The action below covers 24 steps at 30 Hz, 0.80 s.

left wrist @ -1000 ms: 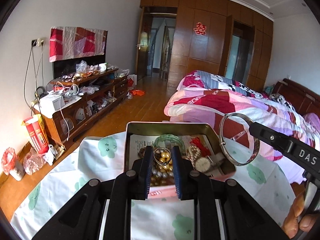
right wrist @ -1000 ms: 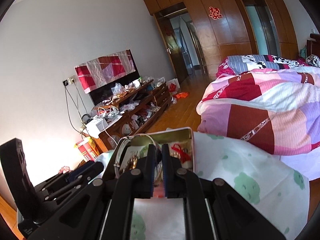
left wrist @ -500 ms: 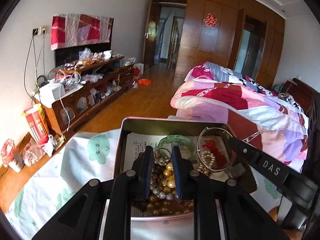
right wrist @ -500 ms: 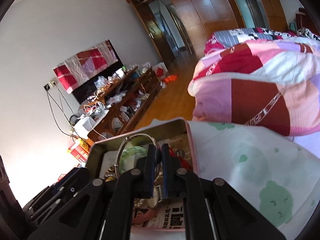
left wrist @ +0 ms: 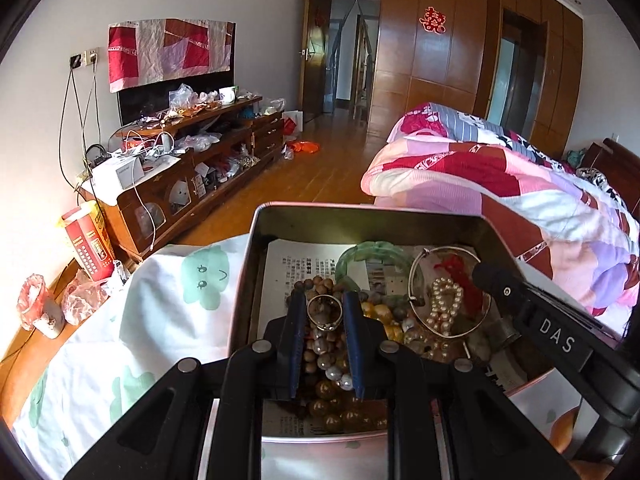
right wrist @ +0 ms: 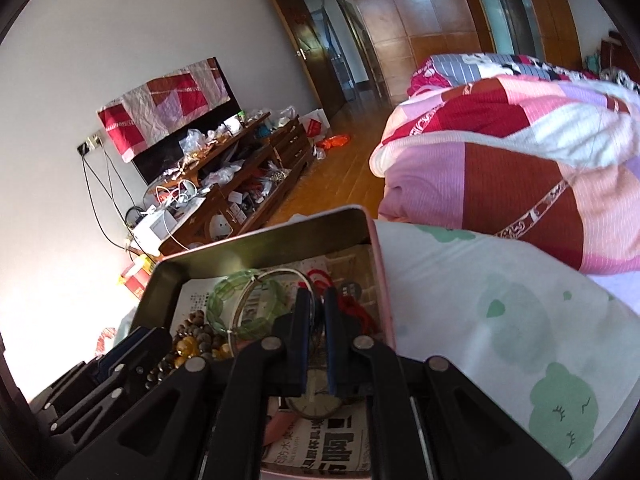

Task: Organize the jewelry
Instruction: 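Carry ring with left tool while right tool carries bangle into tin, opening both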

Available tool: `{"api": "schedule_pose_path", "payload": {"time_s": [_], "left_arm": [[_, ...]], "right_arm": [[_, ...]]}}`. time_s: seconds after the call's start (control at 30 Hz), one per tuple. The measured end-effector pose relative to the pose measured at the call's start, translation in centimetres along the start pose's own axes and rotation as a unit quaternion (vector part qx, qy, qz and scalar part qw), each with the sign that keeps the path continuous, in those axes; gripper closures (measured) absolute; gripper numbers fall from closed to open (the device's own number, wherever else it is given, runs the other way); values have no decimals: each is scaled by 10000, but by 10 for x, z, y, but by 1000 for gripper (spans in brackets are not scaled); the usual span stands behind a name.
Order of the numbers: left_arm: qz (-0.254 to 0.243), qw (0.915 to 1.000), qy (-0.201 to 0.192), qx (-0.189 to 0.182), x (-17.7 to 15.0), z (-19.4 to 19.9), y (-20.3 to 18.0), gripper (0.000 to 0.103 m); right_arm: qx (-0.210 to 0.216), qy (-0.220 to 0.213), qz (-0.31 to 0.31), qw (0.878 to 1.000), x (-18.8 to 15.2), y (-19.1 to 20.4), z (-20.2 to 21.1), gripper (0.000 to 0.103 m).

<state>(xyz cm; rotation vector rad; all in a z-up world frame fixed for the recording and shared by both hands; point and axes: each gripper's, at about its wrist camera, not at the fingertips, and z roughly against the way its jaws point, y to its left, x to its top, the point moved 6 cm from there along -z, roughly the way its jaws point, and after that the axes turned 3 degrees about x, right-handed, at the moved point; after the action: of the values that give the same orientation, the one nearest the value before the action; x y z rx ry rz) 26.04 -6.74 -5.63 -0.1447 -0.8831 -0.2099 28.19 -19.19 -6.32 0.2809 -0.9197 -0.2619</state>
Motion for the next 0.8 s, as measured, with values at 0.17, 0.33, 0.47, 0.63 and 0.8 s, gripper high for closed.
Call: {"api": "schedule_pose_path", "payload": {"time_s": [0.17,0.33,0.47,0.63,0.8], "left_arm": [[-53,9999,59,74,-2,-4,1,84],[16,9999,118,58,-2,-8,2,84],[-42,9999,110,85,-3,-6,2,84],[-19,9999,116,65,-3,-7,2,84],[-33,9999,116,93,-3,-7,0,83]], "right_arm": [[-105,8,248,9996,-1,5,-3,94],[-142,27,335,9993,-1,6,-4,94],[-104,-57,210,9997,-1,4,1,93],[-134,-483,187,9986,4,6,21,91],[-510,-931,165,9942,2,3,53,26]]}}
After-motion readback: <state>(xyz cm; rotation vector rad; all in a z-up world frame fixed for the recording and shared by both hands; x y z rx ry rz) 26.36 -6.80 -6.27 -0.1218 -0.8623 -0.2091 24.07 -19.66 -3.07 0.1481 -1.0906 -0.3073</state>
